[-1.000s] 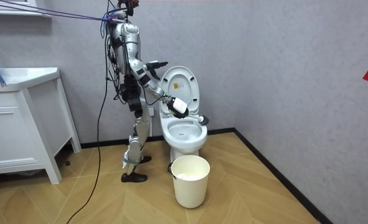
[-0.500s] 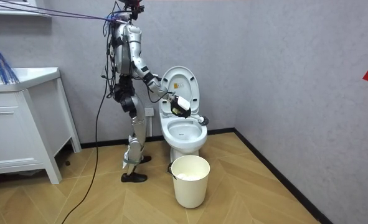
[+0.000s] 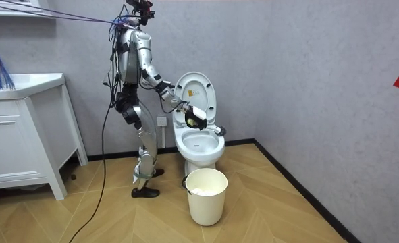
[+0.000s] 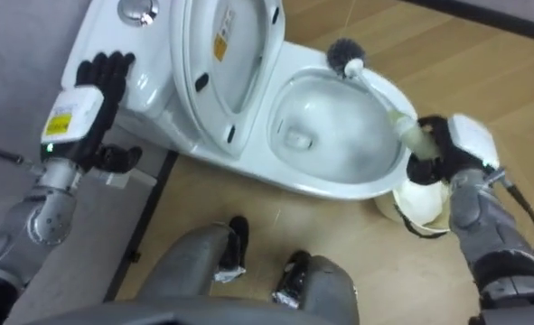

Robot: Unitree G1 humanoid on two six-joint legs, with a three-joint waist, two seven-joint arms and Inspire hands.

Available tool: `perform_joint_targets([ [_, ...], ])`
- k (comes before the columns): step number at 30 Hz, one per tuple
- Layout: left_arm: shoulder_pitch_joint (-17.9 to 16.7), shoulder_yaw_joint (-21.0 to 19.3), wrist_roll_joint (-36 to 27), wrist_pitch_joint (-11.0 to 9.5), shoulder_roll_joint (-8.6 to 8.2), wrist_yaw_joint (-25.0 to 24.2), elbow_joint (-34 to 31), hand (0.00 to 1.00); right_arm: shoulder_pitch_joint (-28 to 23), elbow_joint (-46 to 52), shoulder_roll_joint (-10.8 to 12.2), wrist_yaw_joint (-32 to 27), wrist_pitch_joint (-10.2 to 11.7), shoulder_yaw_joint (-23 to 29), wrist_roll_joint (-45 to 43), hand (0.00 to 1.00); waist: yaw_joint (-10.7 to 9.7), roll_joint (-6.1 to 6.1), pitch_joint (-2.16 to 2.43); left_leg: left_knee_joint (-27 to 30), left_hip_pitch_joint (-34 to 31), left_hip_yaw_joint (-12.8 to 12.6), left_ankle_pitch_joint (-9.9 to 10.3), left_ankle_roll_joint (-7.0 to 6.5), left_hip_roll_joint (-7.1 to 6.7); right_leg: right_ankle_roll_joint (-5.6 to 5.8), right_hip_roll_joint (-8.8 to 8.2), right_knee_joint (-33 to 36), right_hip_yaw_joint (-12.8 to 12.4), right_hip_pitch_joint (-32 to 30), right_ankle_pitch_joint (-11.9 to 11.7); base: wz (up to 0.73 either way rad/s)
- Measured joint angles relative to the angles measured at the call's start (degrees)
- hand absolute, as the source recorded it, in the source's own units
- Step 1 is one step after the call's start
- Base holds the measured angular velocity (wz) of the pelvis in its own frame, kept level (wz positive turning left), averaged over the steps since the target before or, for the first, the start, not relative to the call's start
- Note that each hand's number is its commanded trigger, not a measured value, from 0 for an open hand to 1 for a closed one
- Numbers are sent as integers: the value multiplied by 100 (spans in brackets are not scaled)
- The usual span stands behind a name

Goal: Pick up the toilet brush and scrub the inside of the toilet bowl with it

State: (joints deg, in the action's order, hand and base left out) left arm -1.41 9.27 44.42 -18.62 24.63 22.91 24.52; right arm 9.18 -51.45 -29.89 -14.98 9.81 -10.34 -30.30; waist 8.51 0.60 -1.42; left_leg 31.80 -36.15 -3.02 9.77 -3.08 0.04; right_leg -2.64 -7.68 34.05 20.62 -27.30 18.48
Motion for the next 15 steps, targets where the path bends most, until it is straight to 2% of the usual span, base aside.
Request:
perform_joint_targets([
  [4,43,22,9,-19,65,309,27,0,5,231,14,-201,-123,-146,2,100,-17,-11,-43,28,-185,-7,-44,22,19,-43,16,67,5,-198,-12,0],
  [9,43,66,4,-14,80,551,94,0,-569,1359,23,-210,-364,-187,-7,100,-28,14,-45,4,-257,-67,-68,61,21,-94,7,127,-36,-329,39,-1],
  [12,11,51,13,-13,97,669,145,0,-984,2100,18,25,-368,-251,-373,100,-20,72,-59,17,-255,-158,-67,70,26,-117,1,190,-104,-383,76,-4],
  [15,-42,25,0,-11,105,750,147,0,-1357,2756,7,257,-389,-437,-591,100,1,98,-41,3,-271,-233,-58,85,44,-139,-8,248,-173,-472,100,-9],
])
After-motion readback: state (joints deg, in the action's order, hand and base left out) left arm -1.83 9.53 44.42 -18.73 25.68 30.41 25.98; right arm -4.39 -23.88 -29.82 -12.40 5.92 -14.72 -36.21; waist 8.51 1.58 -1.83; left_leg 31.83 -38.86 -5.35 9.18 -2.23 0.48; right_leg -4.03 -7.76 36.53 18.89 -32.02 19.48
